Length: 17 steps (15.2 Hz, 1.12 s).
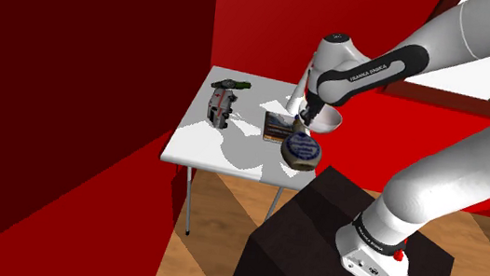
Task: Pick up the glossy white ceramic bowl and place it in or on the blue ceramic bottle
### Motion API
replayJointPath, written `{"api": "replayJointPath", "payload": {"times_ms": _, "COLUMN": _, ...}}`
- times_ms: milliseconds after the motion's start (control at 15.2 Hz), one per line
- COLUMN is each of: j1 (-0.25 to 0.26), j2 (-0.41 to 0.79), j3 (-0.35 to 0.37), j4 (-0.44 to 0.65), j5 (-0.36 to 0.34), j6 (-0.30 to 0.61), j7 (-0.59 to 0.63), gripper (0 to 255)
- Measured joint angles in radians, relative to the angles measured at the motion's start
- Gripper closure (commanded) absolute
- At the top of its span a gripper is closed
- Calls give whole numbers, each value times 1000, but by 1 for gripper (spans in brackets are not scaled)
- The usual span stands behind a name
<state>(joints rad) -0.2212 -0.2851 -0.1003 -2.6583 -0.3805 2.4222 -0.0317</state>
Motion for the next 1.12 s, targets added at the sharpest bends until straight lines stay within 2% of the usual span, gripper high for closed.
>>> {"api": "replayJointPath", "payload": {"times_ms": 330, "j1": -10, "j2": 58, "j3": 1, "j4": -20, "j5": -28, "j6": 75, "j7": 30, "gripper": 255}}
{"api": "replayJointPath", "payload": {"times_ms": 726, "j1": -12, "j2": 70, "j3": 1, "j4": -23, "j5": -34, "j6": 91, "j7": 38, "gripper": 255}}
{"api": "replayJointPath", "payload": {"times_ms": 792, "j1": -12, "j2": 71, "j3": 1, "j4": -23, "j5": -34, "j6": 92, "j7": 38, "gripper": 0}}
{"api": "replayJointPath", "payload": {"times_ms": 1122, "j1": -12, "j2": 70, "j3": 2, "j4": -23, "j5": -34, "j6": 92, "j7": 38, "gripper": 0}}
